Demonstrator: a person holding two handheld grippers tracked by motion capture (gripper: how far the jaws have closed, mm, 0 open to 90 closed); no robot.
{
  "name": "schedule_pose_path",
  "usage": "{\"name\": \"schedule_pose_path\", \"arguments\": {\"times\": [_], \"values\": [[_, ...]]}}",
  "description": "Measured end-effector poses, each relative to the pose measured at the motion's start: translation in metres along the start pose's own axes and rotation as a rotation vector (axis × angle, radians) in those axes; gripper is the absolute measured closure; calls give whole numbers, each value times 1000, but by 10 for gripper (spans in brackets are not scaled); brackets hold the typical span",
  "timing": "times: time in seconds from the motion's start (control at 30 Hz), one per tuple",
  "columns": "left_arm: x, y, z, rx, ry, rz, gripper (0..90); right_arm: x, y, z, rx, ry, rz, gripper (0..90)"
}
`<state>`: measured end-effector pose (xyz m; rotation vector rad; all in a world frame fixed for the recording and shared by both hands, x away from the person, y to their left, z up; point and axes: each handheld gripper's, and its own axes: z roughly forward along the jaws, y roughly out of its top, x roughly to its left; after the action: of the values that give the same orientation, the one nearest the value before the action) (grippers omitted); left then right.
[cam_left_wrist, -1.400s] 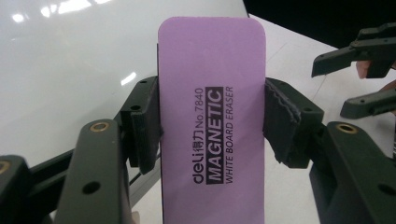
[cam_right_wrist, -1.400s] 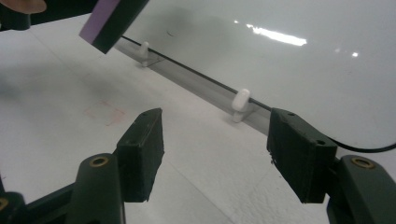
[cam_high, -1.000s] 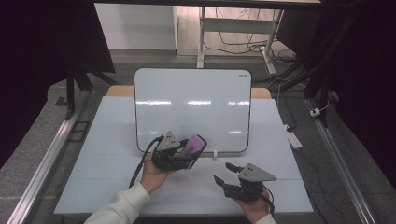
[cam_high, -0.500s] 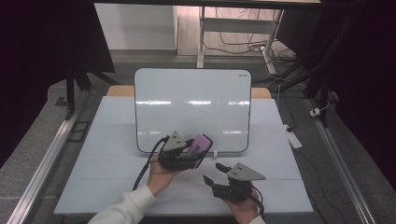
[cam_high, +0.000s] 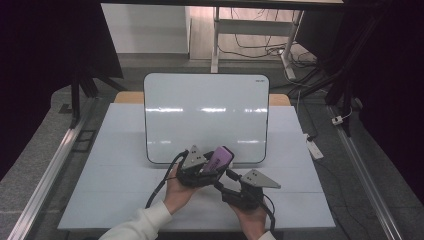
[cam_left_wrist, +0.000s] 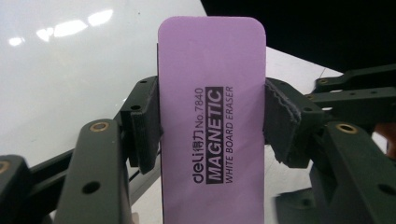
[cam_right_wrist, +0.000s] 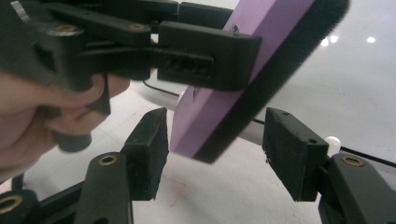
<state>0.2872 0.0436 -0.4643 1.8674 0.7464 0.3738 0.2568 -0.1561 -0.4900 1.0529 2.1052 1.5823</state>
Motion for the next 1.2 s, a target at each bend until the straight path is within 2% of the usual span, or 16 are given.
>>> {"name": "schedule_pose_path", "arguments": {"times": [0.1, 0.27, 0.4, 0.47, 0.63, 0.77, 0.93, 1.07, 1.2], "values": [[-2, 0, 0, -2, 4, 6, 418, 1, 0, 2, 0, -23, 19, 510], [0, -1, -1, -7, -13, -8, 416, -4, 2, -1, -7, -25, 55, 610], [0, -1, -1, -7, -22, -11, 414, -5, 3, -3, -4, -41, 42, 658], [1, -1, -2, -11, -33, -13, 408, -5, 5, -4, 3, -54, 21, 671], [5, 3, -17, -46, -47, -14, 331, -10, 9, -12, 9, -116, -11, 680], [17, 0, -37, -22, 8, -1, 305, -20, 14, -23, 17, -220, -62, 679], [36, -13, -62, 47, 64, -33, 284, -42, 22, -33, 34, -343, -68, 678], [51, -29, -84, 86, 105, -66, 284, -57, 27, -38, 44, -399, -60, 678], [62, -46, -103, 114, 141, -99, 285, -67, 33, -36, 91, -448, -66, 678]]}}
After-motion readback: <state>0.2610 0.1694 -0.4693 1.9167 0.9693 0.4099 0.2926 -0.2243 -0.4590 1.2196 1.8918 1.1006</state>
